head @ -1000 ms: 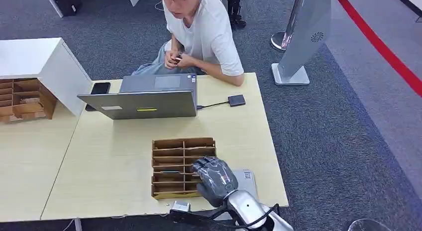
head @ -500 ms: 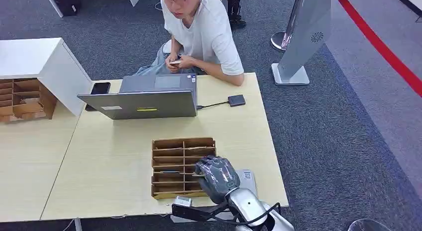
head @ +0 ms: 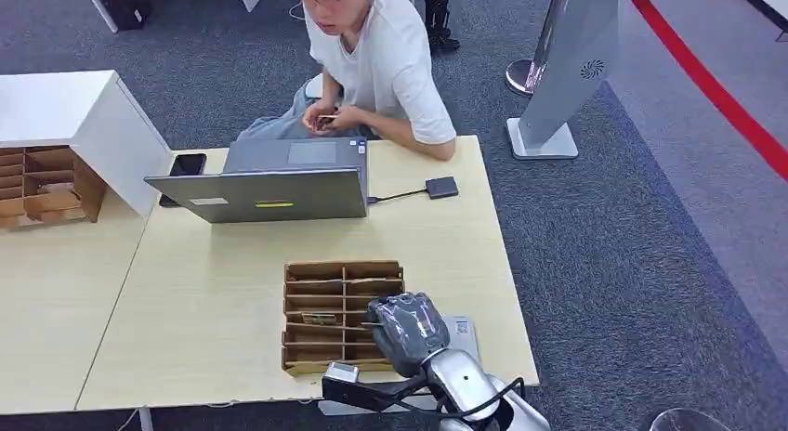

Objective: Pass the card to the sensor for recognition and then transmit it.

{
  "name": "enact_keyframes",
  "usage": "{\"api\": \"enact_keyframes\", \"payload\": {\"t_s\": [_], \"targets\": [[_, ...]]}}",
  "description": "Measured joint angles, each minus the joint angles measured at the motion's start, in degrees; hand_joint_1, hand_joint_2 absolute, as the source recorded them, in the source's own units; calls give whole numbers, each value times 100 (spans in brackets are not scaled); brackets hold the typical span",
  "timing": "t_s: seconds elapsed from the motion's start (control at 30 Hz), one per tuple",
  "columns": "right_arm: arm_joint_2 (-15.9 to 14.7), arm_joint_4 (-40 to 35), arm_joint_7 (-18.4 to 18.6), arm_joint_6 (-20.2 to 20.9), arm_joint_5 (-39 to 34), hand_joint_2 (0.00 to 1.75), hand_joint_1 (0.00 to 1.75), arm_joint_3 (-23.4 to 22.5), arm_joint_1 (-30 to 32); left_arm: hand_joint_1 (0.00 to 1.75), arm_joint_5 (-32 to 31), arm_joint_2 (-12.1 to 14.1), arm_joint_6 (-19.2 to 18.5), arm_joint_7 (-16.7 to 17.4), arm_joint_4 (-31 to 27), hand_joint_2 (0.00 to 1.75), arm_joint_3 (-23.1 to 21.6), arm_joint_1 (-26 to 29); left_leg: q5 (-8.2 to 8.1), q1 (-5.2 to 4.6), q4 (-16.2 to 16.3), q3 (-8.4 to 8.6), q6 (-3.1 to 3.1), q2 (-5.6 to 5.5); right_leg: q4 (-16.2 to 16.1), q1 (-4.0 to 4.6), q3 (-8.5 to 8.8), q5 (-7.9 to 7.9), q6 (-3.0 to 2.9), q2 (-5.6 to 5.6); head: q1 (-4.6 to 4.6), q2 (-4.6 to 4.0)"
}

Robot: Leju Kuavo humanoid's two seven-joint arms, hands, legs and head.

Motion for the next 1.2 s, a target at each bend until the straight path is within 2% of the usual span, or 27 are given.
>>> {"api": "enact_keyframes", "payload": {"t_s": [0.2, 0.33, 0.53, 0.6, 0.67, 1.13, 1.2], "targets": [[7, 11, -2, -13, 20, 175, 157, -4, 0, 0, 13, 0, 0, 0, 0, 0, -7, 0, 0, 0, 0, 0, 0, 0, 0, 0, 0, 0, 0, 0, 0, 0], [9, 15, -15, -81, 55, 175, 171, -20, 1, 0, 46, 0, 0, 0, 0, 0, -46, 0, 0, 0, 0, 0, 0, 0, 0, 0, 0, 0, 0, 0, 0, 0], [33, -26, -103, -245, 142, 175, 169, -66, 17, 0, 114, 2, 2, -20, 0, 0, -103, 7, 0, 0, 0, 0, 0, 0, 0, 0, 0, 0, 0, 0, 0, 0], [35, -94, -109, -304, 155, 175, 175, -92, 30, 0, 142, 2, 9, -48, 0, 0, -127, 12, 0, 0, 0, 0, 0, 0, 0, 0, 0, 0, 0, 0, -2, 0], [35, -199, -122, -347, 164, 175, 171, -120, 52, 0, 179, 2, 15, -70, 0, 0, -138, 14, 0, 0, 0, 0, 0, 0, 0, 0, 0, 0, 0, 0, 0, 2], [9, -1084, -262, -710, 275, 175, 175, -295, 242, 0, 337, 9, 55, -136, 0, 0, -140, 88, 0, 0, 0, 1, 0, 0, 0, 0, 0, 0, 0, 1, 0, 0], [2, -1139, -271, -710, 278, 175, 169, -302, 252, 0, 339, 9, 55, -136, 0, 0, -140, 92, 0, 0, 0, 1, 0, 1, 0, 0, 0, 0, 0, 1, 0, 0]]}}
